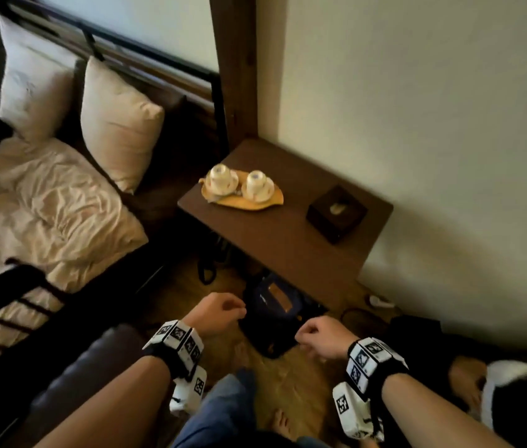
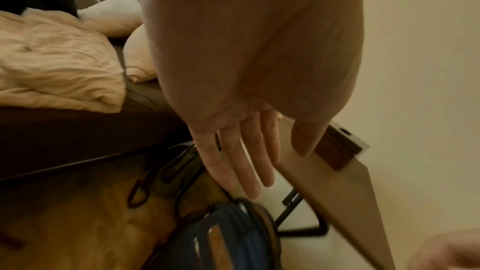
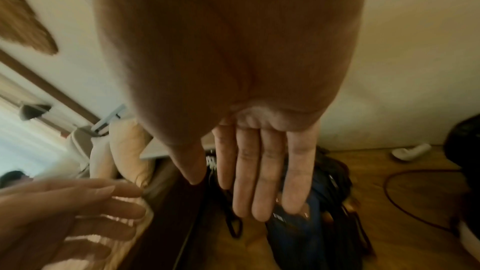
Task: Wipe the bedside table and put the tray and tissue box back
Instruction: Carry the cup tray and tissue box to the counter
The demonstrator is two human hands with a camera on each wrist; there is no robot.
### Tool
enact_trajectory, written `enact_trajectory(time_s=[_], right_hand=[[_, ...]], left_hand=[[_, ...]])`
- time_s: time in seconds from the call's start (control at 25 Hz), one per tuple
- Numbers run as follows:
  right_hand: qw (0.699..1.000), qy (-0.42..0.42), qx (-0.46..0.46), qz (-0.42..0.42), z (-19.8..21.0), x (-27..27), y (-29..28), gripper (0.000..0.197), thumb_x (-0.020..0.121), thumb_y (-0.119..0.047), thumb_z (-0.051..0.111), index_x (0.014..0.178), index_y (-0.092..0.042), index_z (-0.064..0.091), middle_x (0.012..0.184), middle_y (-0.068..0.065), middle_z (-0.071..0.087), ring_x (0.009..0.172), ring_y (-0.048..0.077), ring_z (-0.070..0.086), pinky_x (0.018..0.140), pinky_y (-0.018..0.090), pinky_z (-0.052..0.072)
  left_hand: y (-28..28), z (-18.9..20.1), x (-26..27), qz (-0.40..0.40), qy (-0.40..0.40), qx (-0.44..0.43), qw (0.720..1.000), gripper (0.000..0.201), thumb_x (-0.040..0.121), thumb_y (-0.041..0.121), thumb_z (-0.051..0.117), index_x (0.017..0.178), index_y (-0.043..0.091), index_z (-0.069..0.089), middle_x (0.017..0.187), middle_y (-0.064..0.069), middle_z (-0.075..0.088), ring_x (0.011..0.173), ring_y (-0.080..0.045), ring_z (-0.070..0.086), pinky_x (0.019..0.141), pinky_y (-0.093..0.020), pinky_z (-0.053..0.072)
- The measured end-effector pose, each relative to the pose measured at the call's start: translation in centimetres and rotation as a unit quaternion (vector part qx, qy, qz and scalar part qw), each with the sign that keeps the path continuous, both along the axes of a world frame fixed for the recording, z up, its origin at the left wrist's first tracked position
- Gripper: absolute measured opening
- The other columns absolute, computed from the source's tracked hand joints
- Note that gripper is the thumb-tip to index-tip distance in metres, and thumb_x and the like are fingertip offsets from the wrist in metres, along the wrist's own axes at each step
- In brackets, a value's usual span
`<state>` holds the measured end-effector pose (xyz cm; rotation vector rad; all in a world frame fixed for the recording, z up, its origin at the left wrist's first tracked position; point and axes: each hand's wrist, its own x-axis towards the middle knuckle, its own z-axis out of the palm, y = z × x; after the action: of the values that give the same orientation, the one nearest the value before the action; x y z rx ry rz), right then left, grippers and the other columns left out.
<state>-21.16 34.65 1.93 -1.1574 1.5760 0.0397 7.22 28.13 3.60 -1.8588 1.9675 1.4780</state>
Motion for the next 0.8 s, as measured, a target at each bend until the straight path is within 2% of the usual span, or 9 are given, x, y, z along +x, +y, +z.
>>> enact_trajectory(time_s=[0.12,0.24,0.28,0.4,0.48,0.56,0.64,0.72,0.8], right_hand=[[0.995,-0.031,-0.023,-0.087,2.4,-2.6,-6.9,0.007,0.102,-0.035,0.067,0.101,-0.029,0.07,0.106,0.005,0.082,0.087,0.017,0.077,0.059,0.023,0.055],[0.982,-0.02,-0.052,-0.179,4.1,-5.8,-11.8,0.011,0.101,-0.037,0.066,0.107,-0.029,0.071,0.104,-0.001,0.082,0.09,0.013,0.078,0.07,0.028,0.059],[0.975,-0.011,-0.058,-0.213,4.3,-7.0,-13.1,0.013,0.102,-0.038,0.065,0.108,-0.028,0.071,0.103,-0.002,0.082,0.093,0.014,0.078,0.075,0.029,0.062],[0.936,0.001,-0.071,-0.345,3.8,-10.2,-16.3,0.025,0.104,-0.039,0.062,0.118,-0.021,0.07,0.107,0.003,0.078,0.098,0.019,0.076,0.089,0.042,0.066],[0.907,-0.002,-0.062,-0.416,2.9,-11.6,-18.4,0.043,0.104,-0.042,0.06,0.137,-0.014,0.061,0.114,0.007,0.072,0.102,0.023,0.074,0.088,0.045,0.067],[0.889,-0.026,-0.036,-0.455,2.0,-12.0,-20.2,0.067,0.105,-0.048,0.057,0.159,-0.013,0.04,0.131,0.009,0.065,0.111,0.026,0.07,0.085,0.043,0.067],[0.874,-0.052,0.002,-0.484,0.7,-11.7,-21.9,0.082,0.104,-0.054,0.055,0.168,-0.015,0.022,0.153,0.012,0.053,0.126,0.03,0.063,0.087,0.044,0.066],[0.858,-0.069,0.031,-0.508,-0.3,-11.3,-23.0,0.087,0.101,-0.061,0.054,0.169,-0.017,0.021,0.165,0.012,0.043,0.137,0.033,0.056,0.084,0.042,0.066],[0.857,-0.075,0.045,-0.508,-0.8,-10.9,-23.5,0.087,0.101,-0.066,0.05,0.167,-0.016,0.024,0.17,0.011,0.036,0.143,0.033,0.051,0.082,0.039,0.063]], left_hand=[[-9.6,1.7,-1.1,0.013,0.062,0.002,0.998,0.018,0.1,0.033,0.07,0.116,0.028,0.075,0.105,0.006,0.08,0.086,-0.001,0.077,0.08,-0.019,0.061],[-17.2,3.1,-2.9,0.018,0.08,0.009,0.997,0.018,0.099,0.039,0.07,0.115,0.032,0.075,0.097,0.003,0.082,0.079,-0.002,0.075,0.071,-0.024,0.061],[-19.4,3.4,-4.0,0.005,0.078,0.013,0.997,0.019,0.098,0.043,0.07,0.114,0.035,0.074,0.097,0.003,0.082,0.08,-0.003,0.075,0.074,-0.026,0.062],[-24.5,3.7,-8.6,-0.034,0.09,0.041,0.994,0.041,0.086,0.068,0.068,0.116,0.041,0.072,0.105,0.007,0.08,0.097,-0.008,0.076,0.095,-0.043,0.063],[-26.6,4.1,-12.6,-0.051,0.098,0.066,0.992,0.071,0.074,0.08,0.061,0.131,0.037,0.067,0.121,0.01,0.073,0.11,-0.011,0.071,0.101,-0.042,0.059],[-27.5,4.6,-16.5,-0.055,0.093,0.09,0.99,0.08,0.085,0.077,0.059,0.15,0.031,0.052,0.143,0.007,0.061,0.13,-0.019,0.061,0.107,-0.038,0.049],[-28.2,3.6,-20.0,-0.041,0.084,0.108,0.99,0.083,0.094,0.074,0.051,0.163,0.03,0.037,0.164,0.001,0.045,0.149,-0.026,0.045,0.117,-0.043,0.038],[-28.3,2.1,-22.6,-0.019,0.072,0.134,0.988,0.086,0.092,0.075,0.047,0.165,0.032,0.033,0.171,-0.001,0.035,0.156,-0.028,0.035,0.124,-0.048,0.031],[-27.9,1.3,-23.9,0.043,0.09,0.168,0.981,0.093,0.085,0.079,0.053,0.162,0.03,0.04,0.168,-0.002,0.042,0.154,-0.028,0.039,0.125,-0.049,0.033]])
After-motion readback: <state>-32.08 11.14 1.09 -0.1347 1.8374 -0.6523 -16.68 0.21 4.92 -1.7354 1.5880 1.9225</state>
